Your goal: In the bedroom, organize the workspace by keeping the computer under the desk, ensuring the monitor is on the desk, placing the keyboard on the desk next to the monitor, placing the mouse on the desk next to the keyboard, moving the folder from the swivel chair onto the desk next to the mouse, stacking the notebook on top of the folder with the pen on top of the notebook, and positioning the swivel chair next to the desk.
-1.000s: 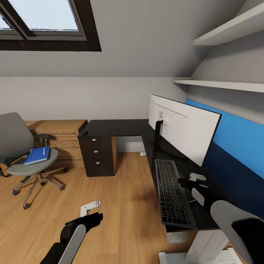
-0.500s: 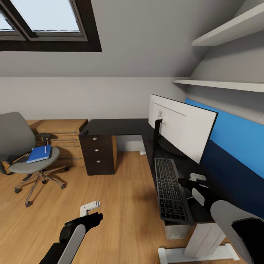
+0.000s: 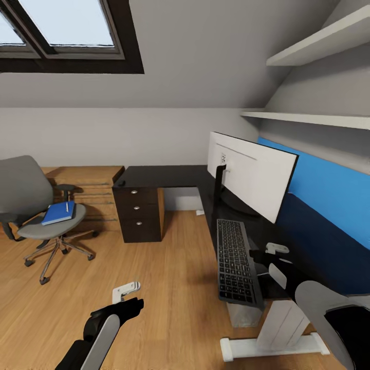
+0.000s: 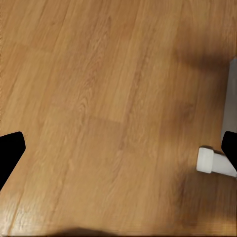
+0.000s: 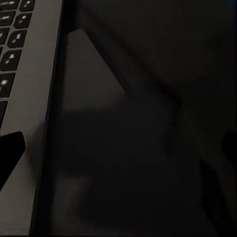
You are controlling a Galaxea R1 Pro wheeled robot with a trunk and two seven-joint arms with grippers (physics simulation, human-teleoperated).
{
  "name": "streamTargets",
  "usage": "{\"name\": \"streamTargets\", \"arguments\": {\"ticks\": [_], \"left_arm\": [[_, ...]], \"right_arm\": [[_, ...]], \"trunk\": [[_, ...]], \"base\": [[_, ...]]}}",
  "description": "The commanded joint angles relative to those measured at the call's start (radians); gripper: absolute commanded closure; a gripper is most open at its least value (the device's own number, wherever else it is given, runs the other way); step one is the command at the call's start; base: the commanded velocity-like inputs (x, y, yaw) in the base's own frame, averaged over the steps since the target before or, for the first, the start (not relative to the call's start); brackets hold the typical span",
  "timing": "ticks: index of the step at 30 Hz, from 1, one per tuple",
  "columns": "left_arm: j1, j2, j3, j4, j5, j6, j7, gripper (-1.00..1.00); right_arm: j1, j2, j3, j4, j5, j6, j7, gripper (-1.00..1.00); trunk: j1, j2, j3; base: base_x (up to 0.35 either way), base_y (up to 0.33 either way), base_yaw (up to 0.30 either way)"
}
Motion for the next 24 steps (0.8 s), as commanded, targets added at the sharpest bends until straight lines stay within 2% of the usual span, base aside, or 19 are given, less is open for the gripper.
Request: {"name": "streamTargets", "arguments": {"ticks": [1, 11, 18, 24], "left_arm": [[-0.001, 0.000, -0.001, -0.001, 0.009, 0.001, 0.010, -1.00], [-0.001, 0.000, 0.001, -0.001, 0.009, 0.001, 0.010, -1.00], [-0.001, 0.000, 0.001, -0.001, 0.009, 0.001, 0.010, -1.00], [-0.001, 0.000, 0.000, -0.001, 0.010, 0.001, 0.010, -1.00]], "right_arm": [[0.001, -0.001, 0.017, 0.010, -0.014, 0.003, -0.003, -1.00], [0.001, -0.001, 0.017, 0.010, -0.013, 0.003, -0.003, -1.00], [0.001, -0.001, 0.017, 0.010, -0.013, 0.003, -0.003, -1.00], [0.001, -0.001, 0.017, 0.010, -0.013, 0.003, -0.003, -1.00]], "trunk": [[0.000, -0.001, -0.001], [0.000, -0.001, -0.001], [0.000, -0.001, -0.001], [0.000, -0.001, -0.001]], "base": [[-0.094, 0.000, 0.000], [-0.183, 0.000, 0.000], [-0.035, 0.000, 0.000], [-0.210, 0.000, 0.000]]}}
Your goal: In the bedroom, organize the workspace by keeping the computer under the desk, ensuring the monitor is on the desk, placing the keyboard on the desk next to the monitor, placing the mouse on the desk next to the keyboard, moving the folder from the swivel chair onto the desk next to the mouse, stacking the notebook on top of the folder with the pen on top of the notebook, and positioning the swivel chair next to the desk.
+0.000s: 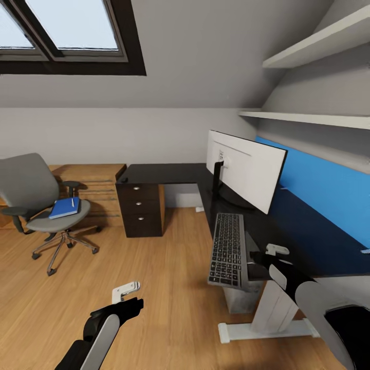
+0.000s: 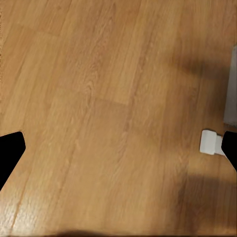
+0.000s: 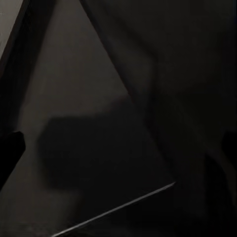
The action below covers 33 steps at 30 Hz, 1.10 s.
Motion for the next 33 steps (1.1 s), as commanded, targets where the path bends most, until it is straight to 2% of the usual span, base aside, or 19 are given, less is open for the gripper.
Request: {"name": "streamTargets", "arguments": {"ticks": [1, 11, 31, 33], "left_arm": [[-0.001, 0.000, -0.001, -0.001, 0.010, 0.001, 0.010, -1.00], [-0.001, 0.000, 0.000, -0.001, 0.011, 0.001, 0.011, -1.00], [-0.001, 0.000, 0.000, -0.001, 0.012, 0.001, 0.011, -1.00], [-0.001, 0.000, 0.000, -0.001, 0.012, 0.001, 0.011, -1.00]], "right_arm": [[0.000, -0.001, 0.008, -0.002, -0.008, 0.003, -0.003, -1.00], [0.000, -0.001, 0.008, -0.002, -0.009, 0.002, -0.003, -1.00], [-0.001, -0.001, 0.005, -0.002, -0.009, 0.001, -0.002, -1.00], [-0.001, -0.001, 0.005, -0.002, -0.009, 0.000, -0.002, -1.00]], "trunk": [[0.000, -0.001, -0.001], [0.000, -0.001, -0.001], [-0.077, 0.139, 0.062], [-0.077, 0.139, 0.062]], "base": [[-0.112, 0.000, 0.000], [-0.020, 0.000, 0.000], [0.000, 0.000, 0.000], [0.000, 0.000, 0.000]]}}
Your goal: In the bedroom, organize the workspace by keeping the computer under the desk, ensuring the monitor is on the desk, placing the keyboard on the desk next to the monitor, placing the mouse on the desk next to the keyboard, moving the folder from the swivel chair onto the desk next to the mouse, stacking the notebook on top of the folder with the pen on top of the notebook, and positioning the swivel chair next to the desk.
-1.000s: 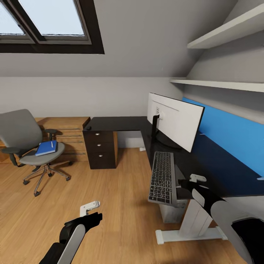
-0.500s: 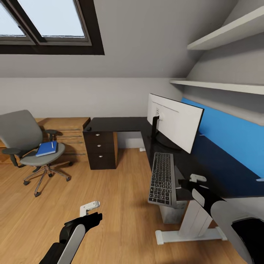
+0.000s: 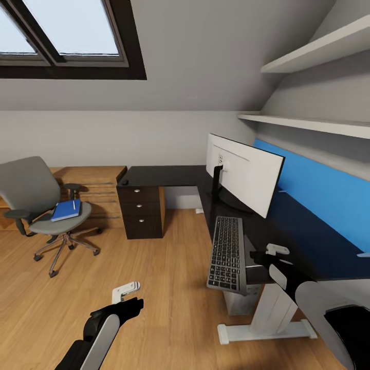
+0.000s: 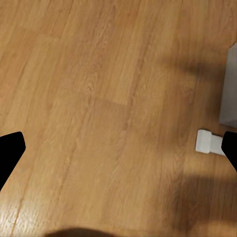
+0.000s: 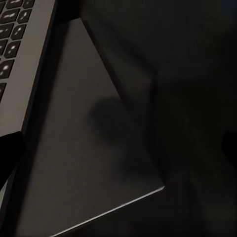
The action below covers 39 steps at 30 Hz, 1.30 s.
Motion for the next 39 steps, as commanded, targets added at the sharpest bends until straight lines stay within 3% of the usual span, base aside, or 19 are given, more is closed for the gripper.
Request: {"name": "streamTargets", "arguments": {"ticks": [1, 16, 39], "left_arm": [[-0.001, 0.000, -0.002, -0.001, 0.009, 0.001, 0.010, -1.00], [-0.001, 0.001, -0.004, 0.000, 0.008, 0.001, 0.010, -1.00], [-0.001, -0.001, -0.012, 0.028, 0.004, -0.017, 0.008, -1.00]], "right_arm": [[0.000, -0.001, 0.008, -0.002, -0.008, 0.003, -0.003, -1.00], [0.001, 0.001, 0.011, -0.002, -0.010, -0.001, 0.005, -1.00], [0.001, 0.001, 0.011, -0.002, 0.005, -0.001, 0.010, -1.00]], "trunk": [[0.000, -0.001, -0.001], [0.000, -0.001, -0.001], [0.000, -0.001, -0.001]], "base": [[0.000, 0.000, 0.000], [0.008, 0.000, 0.000], [0.161, 0.029, 0.000]]}}
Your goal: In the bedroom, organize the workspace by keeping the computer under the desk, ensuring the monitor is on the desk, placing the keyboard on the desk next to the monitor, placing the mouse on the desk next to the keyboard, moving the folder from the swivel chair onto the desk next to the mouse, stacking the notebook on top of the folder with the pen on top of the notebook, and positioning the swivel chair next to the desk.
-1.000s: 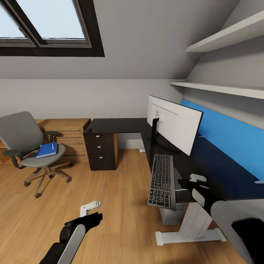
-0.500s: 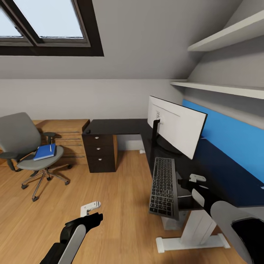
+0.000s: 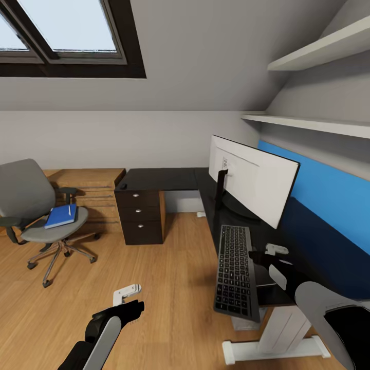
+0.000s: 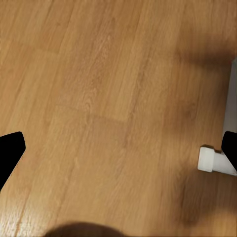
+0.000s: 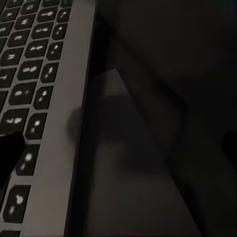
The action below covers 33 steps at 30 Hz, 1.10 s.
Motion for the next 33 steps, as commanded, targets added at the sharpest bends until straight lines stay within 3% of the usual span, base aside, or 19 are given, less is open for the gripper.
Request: {"name": "streamTargets", "arguments": {"ticks": [1, 10, 33], "left_arm": [[-0.001, 0.000, -0.001, -0.001, 0.009, 0.000, 0.010, -1.00], [-0.001, 0.000, -0.001, 0.003, 0.009, -0.004, 0.010, -1.00], [-0.001, -0.003, -0.001, 0.004, 0.010, -0.005, 0.012, -1.00]], "right_arm": [[-0.001, -0.001, 0.008, -0.001, -0.006, 0.003, 0.000, -1.00], [-0.001, -0.001, 0.008, 0.000, 0.003, 0.003, 0.035, -1.00], [-0.001, -0.001, 0.009, -0.001, 0.007, 0.006, 0.031, -1.00]], "trunk": [[0.000, -0.001, -0.001], [0.000, -0.001, -0.001], [0.000, -0.001, -0.001]], "base": [[0.058, 0.029, 0.000], [0.058, 0.051, 0.000], [0.042, 0.038, 0.000]]}}
